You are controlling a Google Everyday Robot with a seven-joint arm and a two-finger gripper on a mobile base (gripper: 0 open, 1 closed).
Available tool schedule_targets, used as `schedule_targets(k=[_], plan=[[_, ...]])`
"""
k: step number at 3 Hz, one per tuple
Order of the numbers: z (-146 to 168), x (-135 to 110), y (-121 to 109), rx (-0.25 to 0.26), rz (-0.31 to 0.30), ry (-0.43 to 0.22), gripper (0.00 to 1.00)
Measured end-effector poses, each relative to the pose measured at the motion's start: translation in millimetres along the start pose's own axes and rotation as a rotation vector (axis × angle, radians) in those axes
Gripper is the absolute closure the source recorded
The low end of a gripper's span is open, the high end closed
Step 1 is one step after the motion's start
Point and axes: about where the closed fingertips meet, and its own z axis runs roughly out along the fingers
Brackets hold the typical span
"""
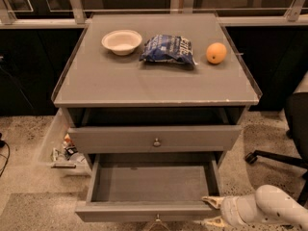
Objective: Open middle drawer
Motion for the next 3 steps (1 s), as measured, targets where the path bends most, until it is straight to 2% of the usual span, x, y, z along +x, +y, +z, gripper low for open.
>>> schedule_targets(k=[1, 2, 3], plan=[[0.0, 0.0, 0.0, 0.000, 0.000, 0.000, 0.08], [0.0, 0.0, 0.0, 0.000, 0.000, 0.000, 0.00], [0.0, 0.0, 0.0, 0.000, 0.000, 0.000, 0.00]])
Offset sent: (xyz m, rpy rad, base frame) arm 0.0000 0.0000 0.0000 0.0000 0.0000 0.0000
